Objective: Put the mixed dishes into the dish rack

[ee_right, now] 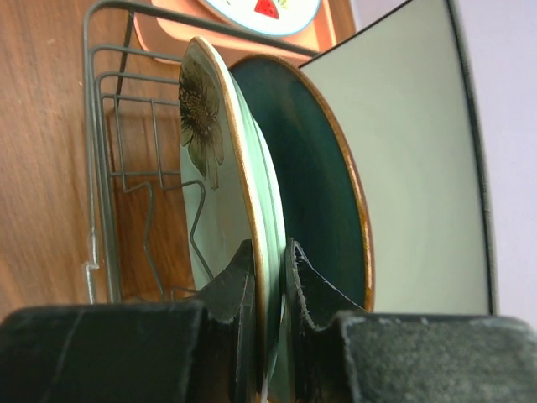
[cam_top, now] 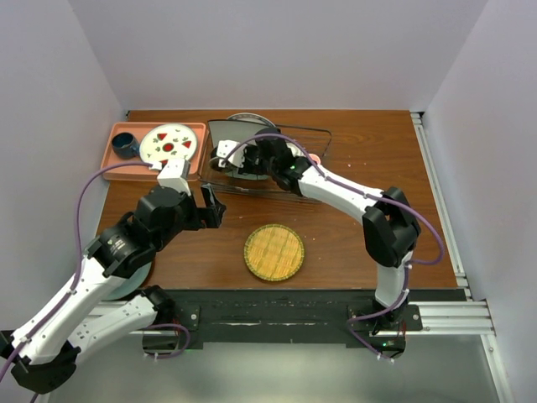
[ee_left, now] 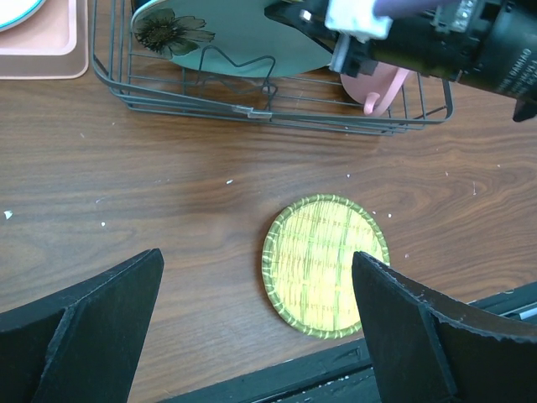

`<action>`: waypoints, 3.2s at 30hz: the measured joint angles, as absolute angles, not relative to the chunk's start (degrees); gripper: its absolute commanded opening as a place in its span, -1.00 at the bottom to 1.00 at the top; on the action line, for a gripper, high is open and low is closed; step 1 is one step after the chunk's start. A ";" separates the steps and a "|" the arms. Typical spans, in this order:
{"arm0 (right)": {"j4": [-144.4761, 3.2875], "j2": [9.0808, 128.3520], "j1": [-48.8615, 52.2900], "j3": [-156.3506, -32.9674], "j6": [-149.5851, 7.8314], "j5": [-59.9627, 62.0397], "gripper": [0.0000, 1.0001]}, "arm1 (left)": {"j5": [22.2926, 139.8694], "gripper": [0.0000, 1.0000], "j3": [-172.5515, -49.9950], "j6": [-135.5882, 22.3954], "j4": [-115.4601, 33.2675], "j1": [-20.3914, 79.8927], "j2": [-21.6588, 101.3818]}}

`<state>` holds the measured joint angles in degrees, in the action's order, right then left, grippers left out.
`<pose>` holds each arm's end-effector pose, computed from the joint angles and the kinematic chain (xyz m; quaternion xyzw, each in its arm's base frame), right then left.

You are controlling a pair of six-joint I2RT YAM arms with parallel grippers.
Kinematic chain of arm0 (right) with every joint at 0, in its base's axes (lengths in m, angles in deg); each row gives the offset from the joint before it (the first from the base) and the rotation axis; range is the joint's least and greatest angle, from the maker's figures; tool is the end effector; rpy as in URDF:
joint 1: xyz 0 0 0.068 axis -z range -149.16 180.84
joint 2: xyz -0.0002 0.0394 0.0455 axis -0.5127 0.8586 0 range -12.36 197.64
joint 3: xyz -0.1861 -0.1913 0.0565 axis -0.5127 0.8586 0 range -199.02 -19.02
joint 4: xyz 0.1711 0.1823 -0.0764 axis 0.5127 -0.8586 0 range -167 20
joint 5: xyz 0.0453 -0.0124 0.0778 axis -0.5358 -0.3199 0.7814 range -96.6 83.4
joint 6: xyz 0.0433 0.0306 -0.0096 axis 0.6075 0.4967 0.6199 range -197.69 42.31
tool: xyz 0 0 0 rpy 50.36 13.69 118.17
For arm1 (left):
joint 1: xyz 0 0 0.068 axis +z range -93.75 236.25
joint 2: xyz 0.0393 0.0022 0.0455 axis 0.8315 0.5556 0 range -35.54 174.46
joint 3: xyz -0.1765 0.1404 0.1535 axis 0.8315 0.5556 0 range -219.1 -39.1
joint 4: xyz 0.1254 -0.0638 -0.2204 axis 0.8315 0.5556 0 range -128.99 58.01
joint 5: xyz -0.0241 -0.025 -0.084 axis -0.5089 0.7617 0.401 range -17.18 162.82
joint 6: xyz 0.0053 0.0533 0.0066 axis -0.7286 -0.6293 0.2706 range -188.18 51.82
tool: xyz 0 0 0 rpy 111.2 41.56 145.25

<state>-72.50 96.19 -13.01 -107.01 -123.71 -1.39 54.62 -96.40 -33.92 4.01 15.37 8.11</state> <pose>0.3259 0.3176 0.2910 -0.6063 0.5722 0.0275 0.5515 0.1184 -0.0877 0.3589 -0.0305 0.8556 -0.1957 0.4783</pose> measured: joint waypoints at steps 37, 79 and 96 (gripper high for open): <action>-79.47 95.82 -13.28 -113.44 -112.56 -5.61 0.44 | 55.26 1.00 -95.51 -33.92 3.49 15.37 8.49; -89.81 44.50 -12.27 -68.06 -53.22 -24.03 0.92 | 65.09 0.93 -72.97 -31.71 -12.51 15.37 15.94; -85.07 43.73 -12.27 -45.20 -33.57 -10.18 0.61 | 74.19 0.20 -64.45 -26.68 -31.48 15.37 31.30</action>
